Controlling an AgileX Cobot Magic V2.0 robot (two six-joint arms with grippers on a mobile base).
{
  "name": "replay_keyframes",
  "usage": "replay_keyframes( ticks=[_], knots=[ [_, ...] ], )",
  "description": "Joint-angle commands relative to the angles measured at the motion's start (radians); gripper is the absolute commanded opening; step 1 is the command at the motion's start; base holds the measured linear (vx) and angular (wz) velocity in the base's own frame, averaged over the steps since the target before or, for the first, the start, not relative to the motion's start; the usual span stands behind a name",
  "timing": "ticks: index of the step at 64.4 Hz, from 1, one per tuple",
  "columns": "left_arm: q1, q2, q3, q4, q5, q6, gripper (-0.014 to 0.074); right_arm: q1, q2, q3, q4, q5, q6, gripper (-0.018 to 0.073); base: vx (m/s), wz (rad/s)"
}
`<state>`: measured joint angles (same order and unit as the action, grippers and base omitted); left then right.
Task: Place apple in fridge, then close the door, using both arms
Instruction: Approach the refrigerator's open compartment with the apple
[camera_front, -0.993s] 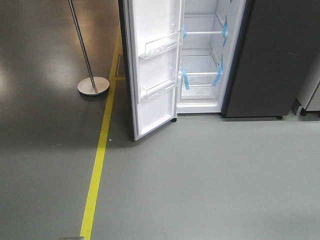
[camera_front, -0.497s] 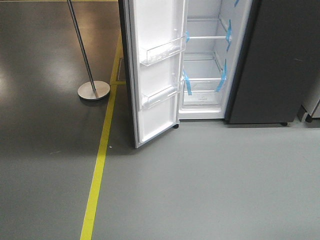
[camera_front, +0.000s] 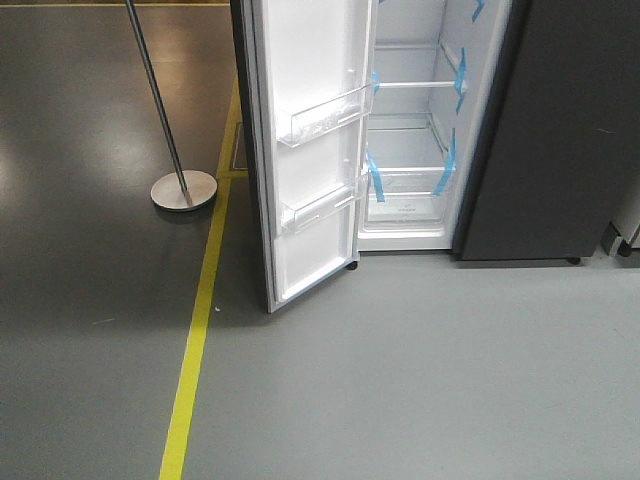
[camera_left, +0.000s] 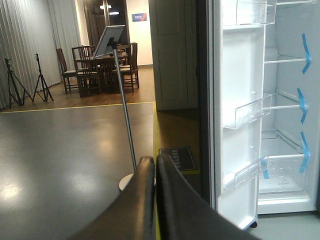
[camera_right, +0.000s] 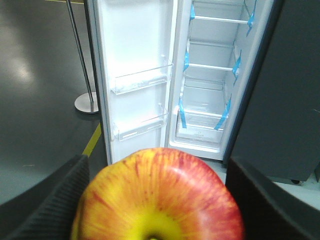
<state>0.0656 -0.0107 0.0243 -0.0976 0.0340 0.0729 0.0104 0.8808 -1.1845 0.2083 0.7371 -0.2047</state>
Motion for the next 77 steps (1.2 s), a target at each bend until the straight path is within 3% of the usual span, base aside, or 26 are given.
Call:
replay_keyframes(
  ticks=[1, 77],
  knots=[
    [-0.006, -0.015, -0.018, -0.007, -0.077, -0.009, -0.0006, -0.001, -0.006, -0.025, 0.009, -0.082, -0.007, 0.0098, 0.12, 0.00],
    [-0.006, -0.015, -0.018, -0.007, -0.077, -0.009, -0.0006, -0.001, -0.006, -0.025, 0.009, -0.082, -0.007, 0.0098, 0.11, 0.02]
  ],
)
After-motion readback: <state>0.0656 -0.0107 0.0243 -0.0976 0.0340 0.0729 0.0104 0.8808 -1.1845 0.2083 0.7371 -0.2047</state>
